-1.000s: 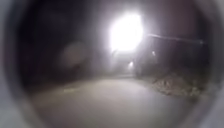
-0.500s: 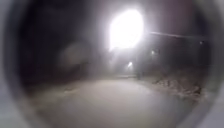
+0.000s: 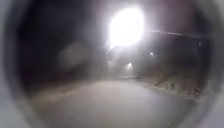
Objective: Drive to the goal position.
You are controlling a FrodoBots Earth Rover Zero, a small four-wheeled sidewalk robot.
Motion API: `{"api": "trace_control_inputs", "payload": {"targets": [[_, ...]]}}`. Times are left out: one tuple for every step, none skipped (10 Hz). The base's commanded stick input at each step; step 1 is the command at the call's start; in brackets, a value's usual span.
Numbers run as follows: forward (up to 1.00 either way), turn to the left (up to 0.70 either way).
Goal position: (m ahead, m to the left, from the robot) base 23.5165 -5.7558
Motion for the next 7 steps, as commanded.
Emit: {"api": "trace_control_inputs", "payload": {"targets": [[1.00,0.05],[1.00,0.05],[1.00,0.04],[1.00,0.04],[1.00,0.04],[1.00,0.04],[1.00,0.03]]}}
